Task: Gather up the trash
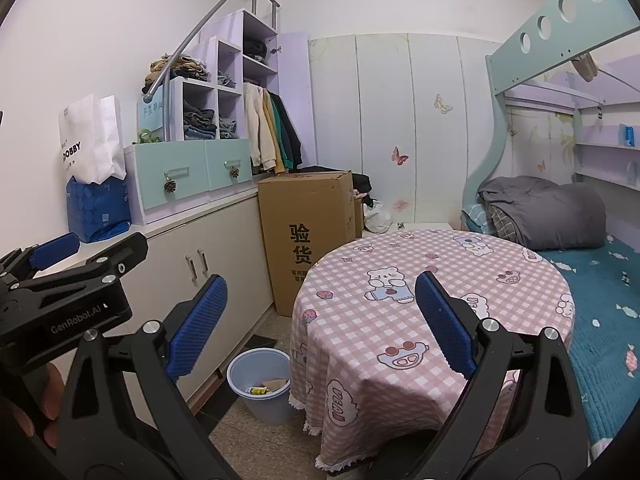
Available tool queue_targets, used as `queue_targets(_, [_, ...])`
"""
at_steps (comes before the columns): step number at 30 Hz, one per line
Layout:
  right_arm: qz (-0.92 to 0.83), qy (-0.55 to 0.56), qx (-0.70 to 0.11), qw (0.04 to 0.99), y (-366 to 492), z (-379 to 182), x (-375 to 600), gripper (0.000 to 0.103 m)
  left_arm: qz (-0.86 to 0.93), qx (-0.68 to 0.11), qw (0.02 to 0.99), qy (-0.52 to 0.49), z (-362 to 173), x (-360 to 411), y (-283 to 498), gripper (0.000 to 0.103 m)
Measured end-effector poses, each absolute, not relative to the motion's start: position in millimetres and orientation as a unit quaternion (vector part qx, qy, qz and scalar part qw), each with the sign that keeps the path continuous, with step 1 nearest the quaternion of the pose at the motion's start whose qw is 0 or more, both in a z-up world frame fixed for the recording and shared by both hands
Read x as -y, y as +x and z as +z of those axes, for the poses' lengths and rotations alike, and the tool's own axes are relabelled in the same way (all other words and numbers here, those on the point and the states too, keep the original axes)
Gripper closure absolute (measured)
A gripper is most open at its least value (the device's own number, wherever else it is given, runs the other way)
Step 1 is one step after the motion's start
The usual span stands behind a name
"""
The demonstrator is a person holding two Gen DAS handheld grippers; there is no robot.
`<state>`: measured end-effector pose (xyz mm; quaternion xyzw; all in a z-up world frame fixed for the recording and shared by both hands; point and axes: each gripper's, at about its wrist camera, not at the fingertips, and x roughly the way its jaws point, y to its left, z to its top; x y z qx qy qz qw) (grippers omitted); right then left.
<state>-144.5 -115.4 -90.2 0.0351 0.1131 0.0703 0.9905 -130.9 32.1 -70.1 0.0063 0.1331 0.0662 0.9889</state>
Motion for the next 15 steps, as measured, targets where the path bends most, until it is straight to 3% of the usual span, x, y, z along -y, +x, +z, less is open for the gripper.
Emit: queue_targets(15, [0.072,0.036,-0.114,0.990,-145.1,-90.8,115.4,0.010,0.066,-0.135,0.989,0.006,-71.0,-34.3,-131.0,0.011])
